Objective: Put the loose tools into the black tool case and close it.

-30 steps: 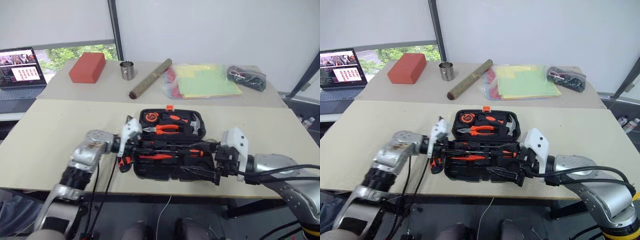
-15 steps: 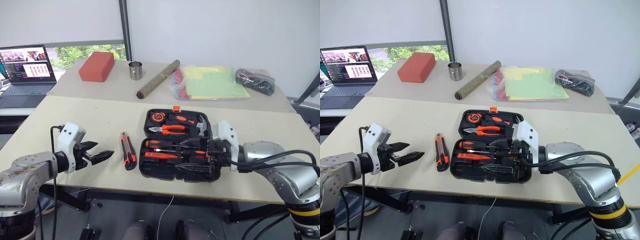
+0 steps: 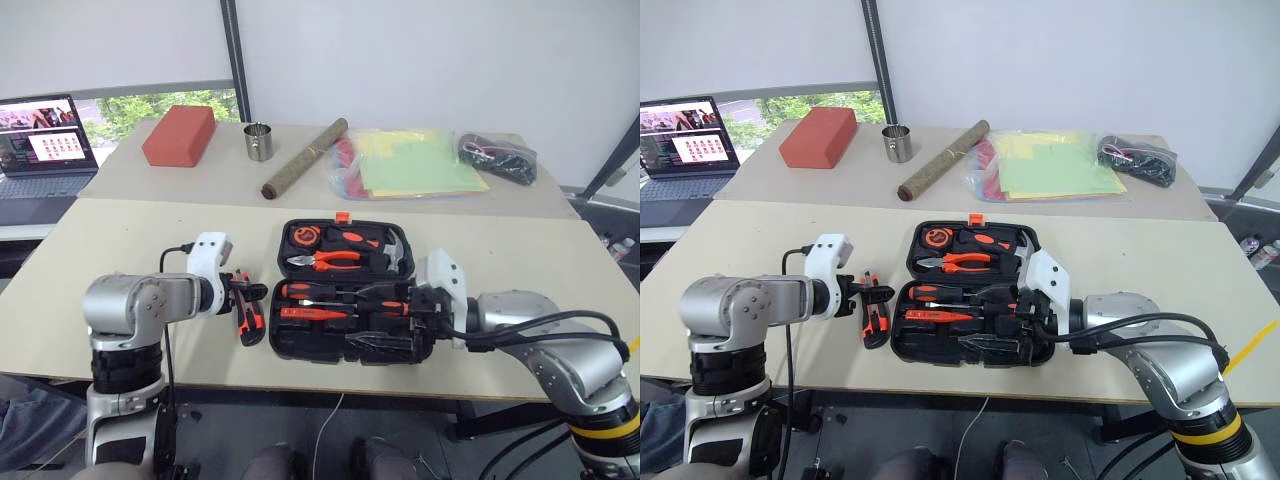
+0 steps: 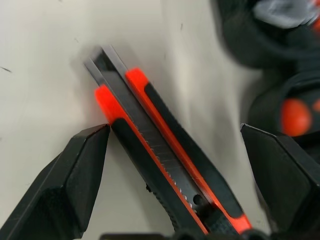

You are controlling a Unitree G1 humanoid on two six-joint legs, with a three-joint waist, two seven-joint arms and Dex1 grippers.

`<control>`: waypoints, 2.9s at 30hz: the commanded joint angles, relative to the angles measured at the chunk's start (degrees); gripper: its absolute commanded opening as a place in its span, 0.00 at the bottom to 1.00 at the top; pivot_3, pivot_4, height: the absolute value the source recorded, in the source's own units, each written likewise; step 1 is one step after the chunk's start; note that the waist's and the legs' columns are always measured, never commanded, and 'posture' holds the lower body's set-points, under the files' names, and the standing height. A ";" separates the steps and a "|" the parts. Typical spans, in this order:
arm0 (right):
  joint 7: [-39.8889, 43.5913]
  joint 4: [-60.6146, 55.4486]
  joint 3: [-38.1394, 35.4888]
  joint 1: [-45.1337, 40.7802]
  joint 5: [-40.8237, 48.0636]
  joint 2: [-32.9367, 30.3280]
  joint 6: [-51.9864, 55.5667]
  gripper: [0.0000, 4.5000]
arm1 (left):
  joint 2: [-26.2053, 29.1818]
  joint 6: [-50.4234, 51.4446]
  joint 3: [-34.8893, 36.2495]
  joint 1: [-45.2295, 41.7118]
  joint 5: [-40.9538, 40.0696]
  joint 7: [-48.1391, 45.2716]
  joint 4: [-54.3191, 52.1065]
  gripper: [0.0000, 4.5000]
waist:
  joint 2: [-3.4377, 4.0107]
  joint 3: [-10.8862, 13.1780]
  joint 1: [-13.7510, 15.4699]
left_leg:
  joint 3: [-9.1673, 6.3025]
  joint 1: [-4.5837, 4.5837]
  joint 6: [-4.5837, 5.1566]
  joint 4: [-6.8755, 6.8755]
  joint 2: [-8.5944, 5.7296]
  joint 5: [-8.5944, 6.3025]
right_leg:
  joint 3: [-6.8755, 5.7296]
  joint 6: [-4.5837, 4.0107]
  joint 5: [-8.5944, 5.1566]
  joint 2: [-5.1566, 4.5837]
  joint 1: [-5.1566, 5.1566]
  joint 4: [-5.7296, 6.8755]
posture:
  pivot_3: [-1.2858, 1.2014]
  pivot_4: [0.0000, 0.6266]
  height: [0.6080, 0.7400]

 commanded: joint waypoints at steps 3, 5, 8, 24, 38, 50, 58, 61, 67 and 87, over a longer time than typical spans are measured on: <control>-2.48 -3.91 -3.25 1.56 0.37 0.27 -0.81 1.00 | 0.83 0.23 -4.57 -0.14 -4.65 3.12 5.73 1.00 | 0.02 -0.01 0.08 | -0.02 0.29 -0.08 -0.05 0.01 0.01 | -0.01 0.06 -0.12 -0.11 0.32 -0.02 | 0.52 0.24 0.97; -3.01 -4.33 -3.45 1.95 0.27 0.29 -0.83 1.00 | 0.80 0.23 -4.73 -0.03 -5.78 4.35 6.65 0.82 | 0.04 -0.02 0.08 | -0.02 0.36 -0.11 -0.05 -0.01 -0.02 | 0.04 0.23 -0.21 -0.17 0.33 0.05 | 0.52 0.24 0.97; -3.54 -4.67 -3.93 2.28 0.32 0.21 -0.86 1.00 | 0.91 0.23 -4.58 -0.20 -6.68 5.64 8.39 0.57 | 0.09 -0.07 0.19 | -0.02 0.41 -0.12 -0.06 -0.03 -0.02 | 0.07 0.24 -0.22 -0.20 0.33 0.10 | 0.52 0.24 0.97; -1.94 -9.30 -8.86 8.64 4.88 -5.29 2.35 1.00 | 29.57 -47.06 -27.02 -12.02 -1.01 -61.47 13.04 0.30 | 0.00 -0.01 0.35 | 0.09 -0.27 -0.37 -0.24 -0.08 0.12 | -0.12 -0.42 -0.27 -0.31 -0.55 0.27 | 0.52 0.24 0.97; -9.13 -19.44 -15.85 21.09 6.42 -6.89 3.29 1.00 | 9.54 -60.68 -48.70 -25.54 12.26 -80.78 23.91 0.30 | -0.07 0.03 0.58 | -0.03 -0.77 0.48 -0.01 -0.06 0.56 | -0.32 0.11 -0.40 -0.28 -0.50 0.05 | 0.52 0.24 0.97; -14.69 -20.64 -15.92 21.81 7.20 -5.04 3.45 1.00 | -0.35 -59.41 -50.68 -28.25 16.92 -80.78 32.43 0.30 | -0.08 0.04 1.36 | -0.06 -1.08 1.14 0.36 -0.04 0.31 | -0.31 0.02 -0.27 -0.34 -0.63 0.06 | 0.52 0.24 0.97; -15.08 -19.16 -15.40 20.59 7.17 -4.92 3.05 1.00 | 0.27 -57.83 -51.64 -28.20 16.06 -80.78 31.62 0.30 | -0.08 0.04 1.35 | -0.05 -1.23 1.41 0.70 -0.09 0.15 | -0.29 0.31 -0.19 -0.40 -0.61 0.02 | 0.52 0.24 0.97; -14.97 -18.53 -14.59 19.95 6.76 -4.68 2.81 1.00 | -0.50 -55.76 -50.67 -28.32 15.22 -80.78 31.67 0.30 | -0.08 0.04 1.36 | -0.06 -1.24 1.42 0.74 -0.09 0.14 | -0.26 0.34 -0.17 -0.40 -0.61 0.02 | 0.52 0.24 0.97; -14.56 -17.32 -13.44 18.53 6.23 -4.44 2.64 1.00 | -0.32 -55.64 -47.19 -28.79 13.24 -80.78 31.45 0.76 | -0.08 0.04 1.37 | -0.06 -1.26 1.43 0.76 -0.10 0.14 | -0.25 0.36 -0.16 -0.40 -0.62 0.02 | 0.52 0.24 0.97; -12.89 -16.36 -14.43 18.85 6.53 -5.05 2.76 1.00 | 9.24 -77.11 -43.44 -20.66 16.63 -80.78 33.95 0.01 | -0.07 0.03 1.40 | -0.05 -1.23 1.39 0.81 -0.16 0.14 | -0.26 0.37 -0.12 -0.43 -0.60 0.02 | 0.52 0.24 0.97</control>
